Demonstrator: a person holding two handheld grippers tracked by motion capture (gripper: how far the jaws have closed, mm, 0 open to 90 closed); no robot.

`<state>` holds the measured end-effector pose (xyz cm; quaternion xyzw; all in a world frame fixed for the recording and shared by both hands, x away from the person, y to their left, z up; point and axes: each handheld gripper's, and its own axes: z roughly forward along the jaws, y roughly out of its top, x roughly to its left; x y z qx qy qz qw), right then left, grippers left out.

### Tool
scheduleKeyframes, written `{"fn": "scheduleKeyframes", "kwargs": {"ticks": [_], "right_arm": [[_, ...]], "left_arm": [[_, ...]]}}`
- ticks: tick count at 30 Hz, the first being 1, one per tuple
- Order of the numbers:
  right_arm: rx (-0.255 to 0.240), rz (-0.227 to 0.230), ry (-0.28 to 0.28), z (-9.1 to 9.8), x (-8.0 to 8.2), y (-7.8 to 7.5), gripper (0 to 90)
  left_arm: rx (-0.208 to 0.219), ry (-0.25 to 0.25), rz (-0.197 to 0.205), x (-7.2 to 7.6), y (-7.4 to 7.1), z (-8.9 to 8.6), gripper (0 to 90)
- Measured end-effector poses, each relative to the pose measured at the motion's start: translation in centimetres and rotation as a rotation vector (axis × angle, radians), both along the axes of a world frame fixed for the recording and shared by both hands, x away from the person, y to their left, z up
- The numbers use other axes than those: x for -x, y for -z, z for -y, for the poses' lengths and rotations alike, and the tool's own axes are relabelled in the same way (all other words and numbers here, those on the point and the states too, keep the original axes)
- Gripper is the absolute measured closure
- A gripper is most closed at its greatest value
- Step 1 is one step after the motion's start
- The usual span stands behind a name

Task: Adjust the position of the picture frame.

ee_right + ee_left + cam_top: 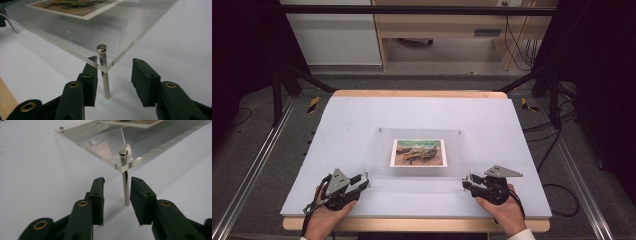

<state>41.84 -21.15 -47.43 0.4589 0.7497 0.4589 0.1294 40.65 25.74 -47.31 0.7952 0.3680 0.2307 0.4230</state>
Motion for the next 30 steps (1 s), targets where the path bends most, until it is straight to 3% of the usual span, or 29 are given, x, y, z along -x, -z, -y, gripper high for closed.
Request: {"fn": "scheduleKeyframes", "kwargs": {"ticks": [6, 15, 20, 25, 30], "right_arm": [[0.021, 0.014, 0.009, 1.0, 0.9, -0.7, 41.4], [0.059, 0.034, 0.017, 2.0, 1.7, -1.8, 30.7], [0.064, 0.051, 0.020, 2.2, 2.0, -2.8, 27.4], [0.065, 0.086, 0.019, 2.3, 1.7, -4.8, 20.6], [0.061, 0.096, 0.005, 1.6, 0.7, -5.7, 18.0]], "left_arm": [[0.028, -0.031, 0.001, 0.1, -0.4, -1.5, 47.1], [0.054, -0.090, 0.024, -0.6, -1.9, -3.2, 39.2], [0.062, -0.082, 0.042, -0.9, -3.0, -3.3, 33.2], [0.091, -0.041, 0.081, -1.4, -5.3, -2.9, 25.7], [0.122, -0.002, 0.067, -2.0, -6.2, -2.1, 19.8]]}}
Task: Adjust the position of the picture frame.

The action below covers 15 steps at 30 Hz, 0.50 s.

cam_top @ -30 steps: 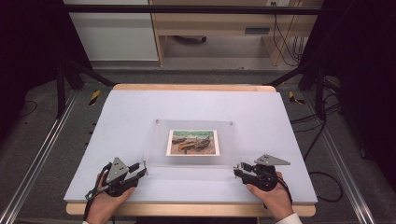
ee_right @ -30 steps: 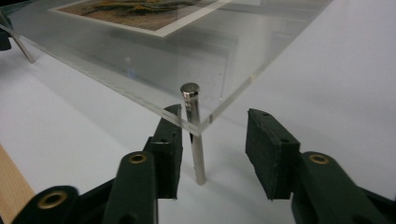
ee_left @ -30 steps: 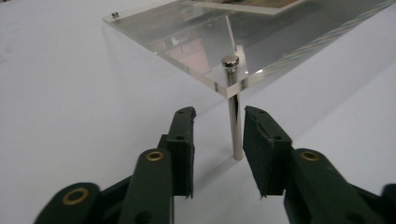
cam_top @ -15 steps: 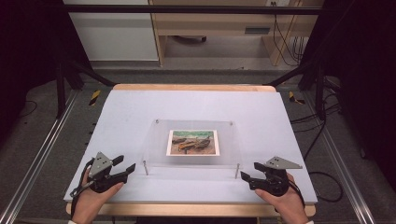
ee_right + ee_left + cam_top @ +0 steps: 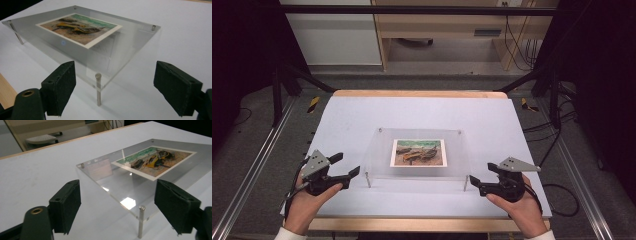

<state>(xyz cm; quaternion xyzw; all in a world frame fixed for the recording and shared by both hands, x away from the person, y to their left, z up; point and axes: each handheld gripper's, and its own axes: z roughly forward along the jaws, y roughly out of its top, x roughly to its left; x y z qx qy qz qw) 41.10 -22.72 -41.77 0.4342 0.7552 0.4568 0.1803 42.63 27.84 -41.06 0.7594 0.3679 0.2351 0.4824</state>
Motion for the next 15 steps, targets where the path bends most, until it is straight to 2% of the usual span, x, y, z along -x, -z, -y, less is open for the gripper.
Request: {"fn": "scheduleKeyframes", "kwargs": {"ticks": [1, 4, 10, 12, 15], "right_arm": [[-0.006, 0.000, -0.025, -0.5, -0.5, -0.1, 15.1], [-0.017, -0.010, -0.045, -1.1, -1.3, 0.0, 15.6], [-0.025, -0.041, -0.056, -2.1, -2.6, 0.7, 16.7], [-0.030, -0.060, -0.050, -2.3, -3.1, 1.1, 17.8], [-0.035, -0.077, -0.049, -2.4, -3.4, 1.4, 18.9]], "left_arm": [[0.001, 0.005, -0.003, -0.2, -0.1, 0.2, 18.5], [-0.002, 0.020, -0.015, -0.8, 0.0, 1.1, 17.0], [-0.002, 0.013, -0.039, -1.7, 0.6, 1.7, 16.1], [0.036, 0.014, -0.065, -2.0, 0.9, 1.7, 16.3], [0.046, 0.020, -0.088, -2.0, 1.2, 1.8, 16.2]]}}
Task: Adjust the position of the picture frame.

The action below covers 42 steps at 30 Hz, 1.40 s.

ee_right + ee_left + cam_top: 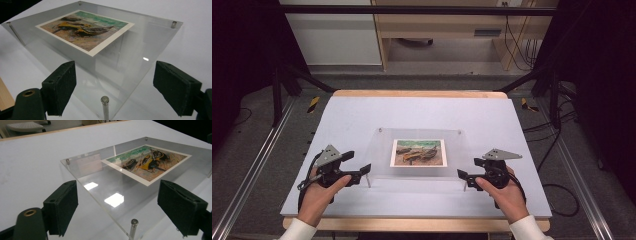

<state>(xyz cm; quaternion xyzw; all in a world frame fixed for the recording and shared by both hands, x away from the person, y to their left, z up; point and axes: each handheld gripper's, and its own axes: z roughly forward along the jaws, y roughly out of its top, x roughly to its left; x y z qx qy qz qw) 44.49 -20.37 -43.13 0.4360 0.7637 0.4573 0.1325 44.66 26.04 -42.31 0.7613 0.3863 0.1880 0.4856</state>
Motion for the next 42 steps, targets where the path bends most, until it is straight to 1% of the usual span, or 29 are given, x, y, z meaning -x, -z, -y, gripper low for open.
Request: {"fn": "scheduleKeyframes", "kwargs": {"ticks": [2, 5, 7, 8, 9, 11, 12, 13, 14, 19, 20, 25, 26, 27, 28, 30, 35, 37, 38, 39, 41, 42], "right_arm": [[0.000, -0.006, 0.000, 0.0, -0.1, 0.1, 19.0], [0.000, -0.012, -0.001, 0.0, -0.1, 0.2, 18.9], [-0.001, -0.022, -0.003, -0.1, -0.2, 0.3, 19.0], [-0.006, -0.031, -0.001, -0.2, -0.2, 0.3, 19.3], [-0.004, -0.029, -0.002, -0.2, -0.3, 0.4, 20.0], [-0.004, -0.034, 0.006, -0.3, -0.3, 0.4, 20.9], [-0.002, -0.027, 0.002, -0.2, -0.4, 0.5, 21.3], [-0.004, -0.030, 0.005, -0.3, -0.4, 0.5, 21.7], [-0.002, -0.028, 0.003, -0.2, -0.4, 0.5, 21.9], [-0.005, -0.037, 0.004, -0.3, -0.3, 0.7, 22.3], [-0.004, -0.031, 0.000, -0.2, -0.4, 0.8, 22.5], [-0.004, -0.035, 0.001, -0.1, -0.4, 1.0, 24.3], [-0.004, -0.040, 0.001, -0.1, -0.4, 1.0, 24.7], [-0.006, -0.040, 0.004, -0.1, -0.4, 1.1, 25.1], [-0.007, -0.043, 0.005, -0.1, -0.5, 1.1, 25.5], [-0.014, -0.043, 0.003, -0.1, -0.5, 1.2, 26.2], [-0.017, -0.047, 0.001, -0.1, -0.6, 1.3, 26.8], [-0.021, -0.055, 0.000, -0.1, -0.7, 1.3, 26.9], [-0.023, -0.058, 0.001, -0.2, -0.7, 1.3, 26.9], [-0.023, -0.058, 0.001, -0.2, -0.7, 1.3, 26.9], [-0.027, -0.063, 0.003, -0.2, -0.7, 1.3, 26.9], [-0.027, -0.065, 0.003, -0.2, -0.7, 1.3, 26.9]], "left_arm": [[-0.007, 0.002, -0.009, 0.1, 0.2, 0.0, 16.1], [0.000, 0.000, -0.018, 0.2, 0.4, 0.0, 15.3], [0.027, -0.001, -0.052, 0.1, 0.7, 0.0, 15.1], [0.034, 0.002, -0.062, 0.1, 0.8, 0.0, 15.1], [0.036, 0.001, -0.079, 0.0, 0.9, 0.1, 15.1], [0.042, -0.001, -0.095, -0.1, 1.0, 0.2, 15.1], [0.047, 0.002, -0.102, -0.1, 1.1, 0.2, 15.3], [0.047, 0.002, -0.102, -0.1, 1.1, 0.2, 15.5], [0.049, 0.011, -0.116, -0.1, 1.2, 0.3, 15.5], [0.049, 0.016, -0.138, -0.2, 1.6, 0.6, 15.5], [0.050, 0.021, -0.143, -0.2, 1.7, 0.6, 15.4], [0.077, 0.019, -0.178, -0.5, 2.2, 0.6, 16.1], [0.077, 0.019, -0.178, -0.5, 2.2, 0.6, 16.4], [0.101, 0.019, -0.196, -0.7, 2.4, 0.5, 16.9], [0.106, 0.019, -0.203, -0.7, 2.6, 0.5, 17.4], [0.104, 0.022, -0.208, -0.8, 2.7, 0.5, 17.8], [0.117, 0.029, -0.223, -1.0, 2.9, 0.5, 18.2], [0.135, 0.031, -0.234, -1.1, 3.0, 0.5, 18.4], [0.142, 0.039, -0.247, -1.2, 3.1, 0.5, 18.5], [0.142, 0.039, -0.247, -1.2, 3.1, 0.5, 18.6], [0.156, 0.049, -0.267, -1.3, 3.1, 0.7, 18.1], [0.154, 0.049, -0.269, -1.3, 3.1, 0.7, 18.1]]}}
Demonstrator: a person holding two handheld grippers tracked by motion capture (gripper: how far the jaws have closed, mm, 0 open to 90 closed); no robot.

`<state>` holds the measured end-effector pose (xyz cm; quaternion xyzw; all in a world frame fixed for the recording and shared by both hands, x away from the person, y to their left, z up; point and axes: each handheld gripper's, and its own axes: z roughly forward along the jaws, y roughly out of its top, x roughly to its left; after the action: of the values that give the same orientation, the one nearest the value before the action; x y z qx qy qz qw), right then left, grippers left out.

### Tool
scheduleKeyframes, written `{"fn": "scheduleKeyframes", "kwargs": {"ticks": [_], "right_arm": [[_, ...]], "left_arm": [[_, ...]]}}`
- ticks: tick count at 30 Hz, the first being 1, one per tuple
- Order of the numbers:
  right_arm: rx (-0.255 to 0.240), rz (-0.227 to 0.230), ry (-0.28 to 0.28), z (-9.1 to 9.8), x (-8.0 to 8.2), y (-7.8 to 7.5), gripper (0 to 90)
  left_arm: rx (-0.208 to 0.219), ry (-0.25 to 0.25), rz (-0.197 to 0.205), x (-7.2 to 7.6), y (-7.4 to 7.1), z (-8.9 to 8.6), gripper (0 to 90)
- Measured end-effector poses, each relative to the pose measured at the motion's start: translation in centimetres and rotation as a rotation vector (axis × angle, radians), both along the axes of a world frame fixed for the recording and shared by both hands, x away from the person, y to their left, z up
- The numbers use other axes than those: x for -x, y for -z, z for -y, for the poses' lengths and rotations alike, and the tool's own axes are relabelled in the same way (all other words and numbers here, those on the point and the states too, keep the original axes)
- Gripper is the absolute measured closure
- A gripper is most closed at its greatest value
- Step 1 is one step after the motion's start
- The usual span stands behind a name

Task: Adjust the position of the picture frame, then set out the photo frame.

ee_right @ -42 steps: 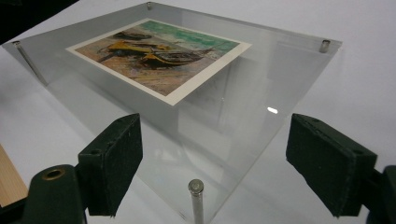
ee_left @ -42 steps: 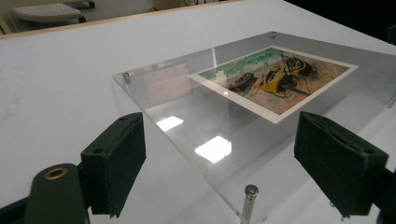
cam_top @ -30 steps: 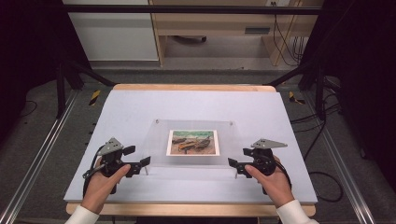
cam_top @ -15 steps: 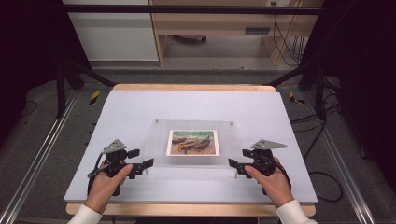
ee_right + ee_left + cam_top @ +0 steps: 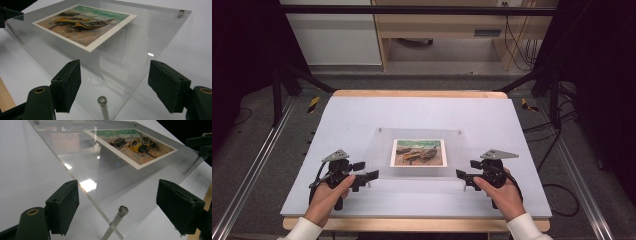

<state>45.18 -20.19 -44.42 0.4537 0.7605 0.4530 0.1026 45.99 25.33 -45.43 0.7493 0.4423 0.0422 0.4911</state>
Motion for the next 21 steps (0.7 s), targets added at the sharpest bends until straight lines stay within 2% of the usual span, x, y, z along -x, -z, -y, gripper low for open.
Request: {"fn": "scheduleKeyframes", "kwargs": {"ticks": [7, 14, 21], "right_arm": [[-0.005, 0.001, -0.010, 0.03, -0.02, 0.08, 26.7], [-0.040, -0.039, -0.010, 0.17, -0.29, 0.27, 25.0], [-0.053, -0.054, -0.002, 0.20, -0.43, 0.38, 24.6]], "left_arm": [[0.020, 0.002, -0.024, -0.33, 0.21, -0.17, 18.2], [0.029, 0.004, -0.035, -0.63, 0.32, -0.25, 18.1], [0.037, 0.005, -0.048, -0.76, 0.40, -0.31, 17.9]]}}
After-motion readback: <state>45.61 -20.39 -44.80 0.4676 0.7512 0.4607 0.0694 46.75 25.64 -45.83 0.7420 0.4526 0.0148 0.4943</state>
